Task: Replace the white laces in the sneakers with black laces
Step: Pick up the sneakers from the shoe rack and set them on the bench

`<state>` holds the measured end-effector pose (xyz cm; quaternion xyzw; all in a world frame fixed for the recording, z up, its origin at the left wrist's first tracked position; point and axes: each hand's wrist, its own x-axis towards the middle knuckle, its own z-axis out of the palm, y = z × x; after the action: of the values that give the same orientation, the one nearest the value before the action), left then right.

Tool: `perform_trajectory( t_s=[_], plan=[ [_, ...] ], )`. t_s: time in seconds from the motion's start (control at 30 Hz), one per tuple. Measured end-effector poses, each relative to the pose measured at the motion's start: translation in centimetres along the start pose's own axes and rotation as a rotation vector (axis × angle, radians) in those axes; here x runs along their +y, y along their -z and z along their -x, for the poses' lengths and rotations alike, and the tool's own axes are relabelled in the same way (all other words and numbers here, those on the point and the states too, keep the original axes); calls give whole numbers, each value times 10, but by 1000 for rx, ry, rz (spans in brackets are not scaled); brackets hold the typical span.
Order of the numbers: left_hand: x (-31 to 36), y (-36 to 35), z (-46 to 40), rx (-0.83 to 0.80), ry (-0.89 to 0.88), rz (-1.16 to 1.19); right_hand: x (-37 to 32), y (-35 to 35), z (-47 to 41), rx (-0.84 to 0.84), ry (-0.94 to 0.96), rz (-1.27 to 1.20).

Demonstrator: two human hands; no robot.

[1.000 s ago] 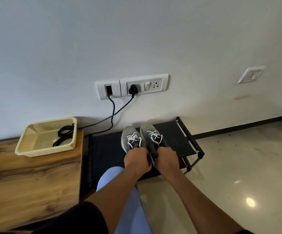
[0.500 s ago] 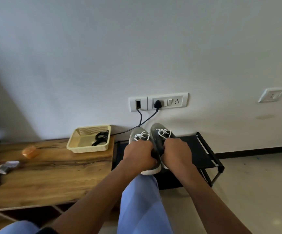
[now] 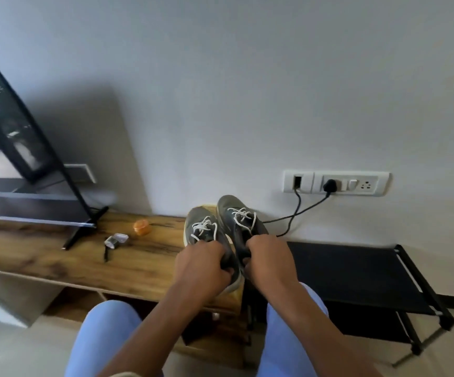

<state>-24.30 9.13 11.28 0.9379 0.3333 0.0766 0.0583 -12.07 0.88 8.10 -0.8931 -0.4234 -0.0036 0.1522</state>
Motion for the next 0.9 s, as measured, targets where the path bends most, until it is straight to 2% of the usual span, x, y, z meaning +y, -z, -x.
perform_trajectory(
  t_s=[0.2,0.4,0.63,0.9],
  plan=[
    [-46,-15,13,5,120,23,-32,-41,-10,-65,180,-103],
    [-76,-47,19,-59,214,57,-44,-76,-25,-251,305,-69],
    [-104,-83,8,-162,300,8,-40,-113,-32,-234,348,-94],
    [-155,-106,-28,-147,329,17,-53,-138,-57,-233,372,-66]
  ],
)
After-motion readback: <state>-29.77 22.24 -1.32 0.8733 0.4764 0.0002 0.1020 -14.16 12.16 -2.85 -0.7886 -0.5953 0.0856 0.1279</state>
